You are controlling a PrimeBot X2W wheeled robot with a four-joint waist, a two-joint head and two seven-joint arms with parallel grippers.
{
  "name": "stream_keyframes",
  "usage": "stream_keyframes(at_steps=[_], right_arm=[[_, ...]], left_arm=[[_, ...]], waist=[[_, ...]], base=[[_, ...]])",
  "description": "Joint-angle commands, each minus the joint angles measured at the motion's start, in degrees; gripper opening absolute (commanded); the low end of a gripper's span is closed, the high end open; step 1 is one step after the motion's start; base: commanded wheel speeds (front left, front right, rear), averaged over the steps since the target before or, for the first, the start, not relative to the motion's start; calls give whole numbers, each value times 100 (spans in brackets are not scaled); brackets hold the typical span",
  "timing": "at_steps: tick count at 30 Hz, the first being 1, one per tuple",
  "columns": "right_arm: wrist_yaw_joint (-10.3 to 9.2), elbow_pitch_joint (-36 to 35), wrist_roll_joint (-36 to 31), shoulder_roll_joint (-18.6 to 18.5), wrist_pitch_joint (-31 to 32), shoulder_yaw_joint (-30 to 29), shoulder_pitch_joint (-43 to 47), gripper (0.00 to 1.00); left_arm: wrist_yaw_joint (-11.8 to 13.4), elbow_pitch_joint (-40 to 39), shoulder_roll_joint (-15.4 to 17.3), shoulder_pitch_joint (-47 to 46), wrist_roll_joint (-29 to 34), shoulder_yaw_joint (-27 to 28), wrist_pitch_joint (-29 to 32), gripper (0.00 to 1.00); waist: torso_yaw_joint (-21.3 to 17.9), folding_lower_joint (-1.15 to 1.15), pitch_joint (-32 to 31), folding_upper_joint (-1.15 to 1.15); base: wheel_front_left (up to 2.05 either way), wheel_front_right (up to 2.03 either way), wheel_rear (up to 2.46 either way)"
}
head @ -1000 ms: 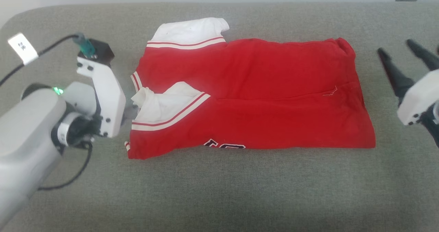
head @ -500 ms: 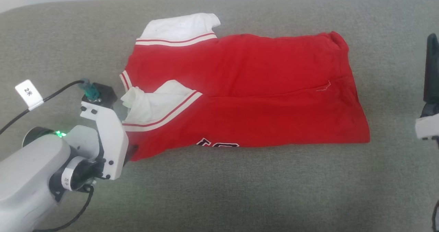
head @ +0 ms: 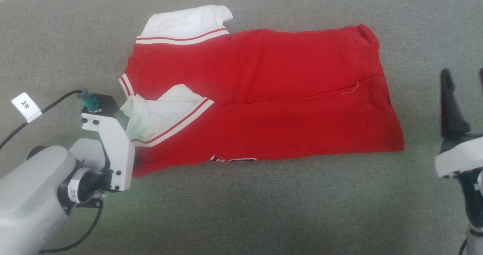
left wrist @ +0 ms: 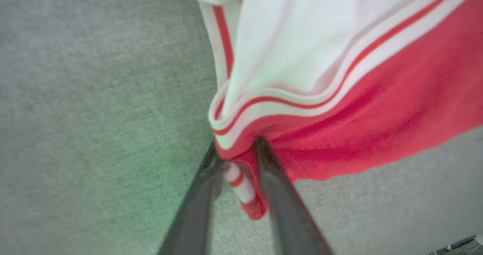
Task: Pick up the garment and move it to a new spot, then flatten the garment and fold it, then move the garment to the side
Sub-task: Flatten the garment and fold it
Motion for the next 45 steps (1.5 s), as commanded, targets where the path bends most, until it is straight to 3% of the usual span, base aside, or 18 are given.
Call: stream_keyframes(at_steps=[1, 12, 22, 23, 24, 29, 36, 45], right_arm=[[-9, 15, 74, -49, 123, 74, 64, 100], [-8, 848, 925, -619, 2292, 461, 22, 100], [-5, 1859, 1326, -1029, 3285, 864, -327, 100], [-4, 1918, 1336, -1080, 3348, 969, -349, 37], [-4, 1985, 1347, -1100, 3392, 1026, -363, 0], [-9, 2075, 1389, -1311, 3590, 1158, -428, 0], [-9, 1770, 1492, -1591, 3679, 1124, -434, 0], [-9, 1069, 1697, -2005, 4121, 1087, -97, 0]], left_arm=[[-42, 142, -183, 204, -12, -177, 2, 0], [-342, 397, -560, 47, 81, -256, -164, 0], [-483, 509, -800, -35, 154, -334, -227, 0], [-491, 520, -815, -32, 154, -336, -239, 0], [-500, 531, -831, -29, 155, -338, -250, 0], [-550, 590, -809, 25, 107, -339, -245, 0], [-473, 337, -519, 17, 34, -276, -67, 0], [-5, -729, 152, 58, 132, -235, 240, 0]], waist=[[4, 0, 9, 0], [228, 0, 117, 0], [449, 0, 214, 0], [460, 0, 219, 0], [473, 0, 222, 0], [515, 0, 149, 0], [523, 0, -42, 0], [537, 0, -286, 0]], base=[[0, 0, 0], [0, 0, 0], [0, 0, 0], [0, 0, 0], [0, 0, 0], [0, 0, 0], [0, 0, 0], [0, 0, 0]])
